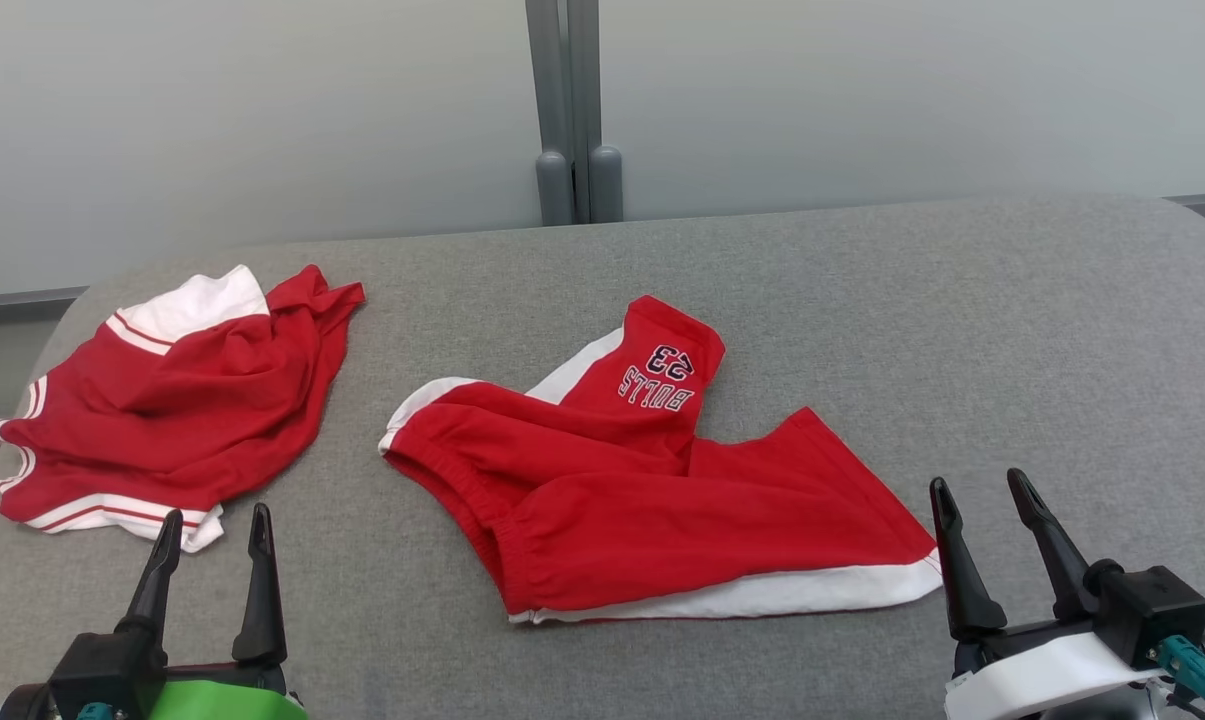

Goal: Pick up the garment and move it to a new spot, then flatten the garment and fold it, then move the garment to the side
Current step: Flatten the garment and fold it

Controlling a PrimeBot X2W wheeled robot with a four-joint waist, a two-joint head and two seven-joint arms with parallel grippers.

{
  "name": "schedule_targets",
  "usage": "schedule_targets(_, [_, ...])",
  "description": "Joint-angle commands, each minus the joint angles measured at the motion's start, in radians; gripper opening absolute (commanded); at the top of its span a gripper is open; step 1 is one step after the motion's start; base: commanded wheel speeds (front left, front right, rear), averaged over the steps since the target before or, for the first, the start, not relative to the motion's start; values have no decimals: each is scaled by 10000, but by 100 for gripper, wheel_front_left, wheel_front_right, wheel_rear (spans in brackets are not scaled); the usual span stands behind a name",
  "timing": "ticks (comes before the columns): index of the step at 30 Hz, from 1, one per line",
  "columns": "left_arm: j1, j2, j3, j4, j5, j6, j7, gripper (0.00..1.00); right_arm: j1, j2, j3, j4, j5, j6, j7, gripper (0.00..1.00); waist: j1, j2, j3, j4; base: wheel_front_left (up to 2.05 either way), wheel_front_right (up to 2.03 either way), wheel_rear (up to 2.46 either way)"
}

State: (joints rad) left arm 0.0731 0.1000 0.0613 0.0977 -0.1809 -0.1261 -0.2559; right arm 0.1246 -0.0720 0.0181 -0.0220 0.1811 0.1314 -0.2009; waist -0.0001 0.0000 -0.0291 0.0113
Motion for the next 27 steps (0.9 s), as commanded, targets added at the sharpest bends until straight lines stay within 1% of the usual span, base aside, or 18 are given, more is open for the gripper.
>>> schedule_targets(1, [163, 84, 1, -55, 25, 24, 81, 100, 155, 28, 7, -99, -69, -14, 71, 100, 1, 0, -34, 57, 0, 0, 0])
schedule_targets(11, [229, 226, -196, -270, -1, 42, 462, 100, 257, 108, -121, -202, -179, -14, 237, 100, 1, 0, -45, 237, 0, 0, 0])
schedule_targets(27, [250, 314, -275, -345, -130, 186, 460, 100, 239, 155, -108, -97, -228, -14, 266, 100, 1, 0, -25, 203, 0, 0, 0])
